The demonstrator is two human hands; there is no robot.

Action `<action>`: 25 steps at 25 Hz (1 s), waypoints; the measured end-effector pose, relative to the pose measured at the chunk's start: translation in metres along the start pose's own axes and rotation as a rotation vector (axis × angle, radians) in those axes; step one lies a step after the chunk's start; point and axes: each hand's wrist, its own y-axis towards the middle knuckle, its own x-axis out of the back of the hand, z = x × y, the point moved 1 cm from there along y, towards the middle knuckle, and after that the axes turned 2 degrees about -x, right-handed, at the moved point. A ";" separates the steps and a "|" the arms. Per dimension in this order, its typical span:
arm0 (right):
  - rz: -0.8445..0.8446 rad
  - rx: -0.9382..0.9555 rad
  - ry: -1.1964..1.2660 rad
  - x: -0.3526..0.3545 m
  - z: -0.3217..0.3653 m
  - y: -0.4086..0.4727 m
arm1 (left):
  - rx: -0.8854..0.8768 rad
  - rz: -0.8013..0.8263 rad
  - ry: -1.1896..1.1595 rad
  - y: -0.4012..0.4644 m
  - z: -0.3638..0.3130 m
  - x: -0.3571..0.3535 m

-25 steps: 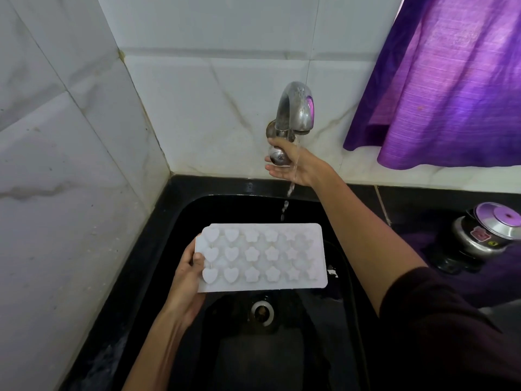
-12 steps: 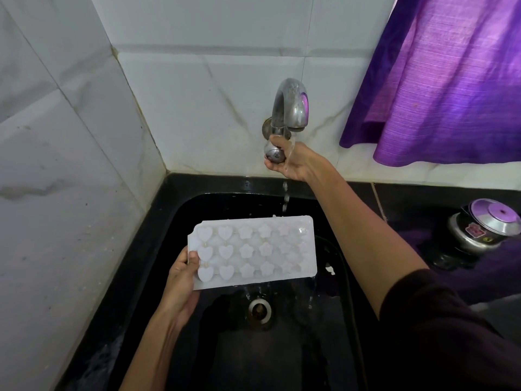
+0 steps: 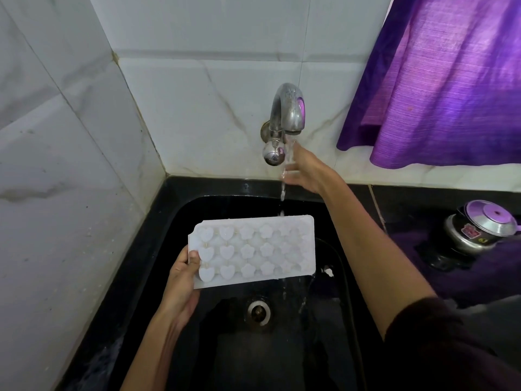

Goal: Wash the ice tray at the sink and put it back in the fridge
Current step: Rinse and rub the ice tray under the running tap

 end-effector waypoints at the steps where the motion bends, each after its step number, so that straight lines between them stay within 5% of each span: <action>1: -0.099 -0.024 -0.107 0.015 -0.017 -0.009 | -0.018 0.007 -0.003 0.001 -0.001 0.000; 3: -0.134 -0.179 -0.138 0.045 -0.064 -0.029 | -0.061 0.028 0.025 0.002 -0.002 0.002; 7: 0.208 -0.371 0.283 0.060 -0.134 -0.076 | -0.105 0.096 0.040 0.000 0.002 -0.008; 11: 0.100 -0.160 0.385 0.050 -0.148 -0.099 | 0.013 0.171 -0.209 -0.006 0.005 -0.019; 16: -0.103 0.364 0.133 0.047 -0.162 -0.117 | 0.197 0.243 -0.411 -0.028 -0.010 -0.014; 20: -0.185 0.357 0.104 0.042 -0.167 -0.127 | 0.153 0.199 -0.093 -0.035 -0.007 -0.018; 25: -0.083 0.360 0.171 0.054 -0.178 -0.138 | 0.036 0.229 -0.028 -0.045 -0.010 -0.010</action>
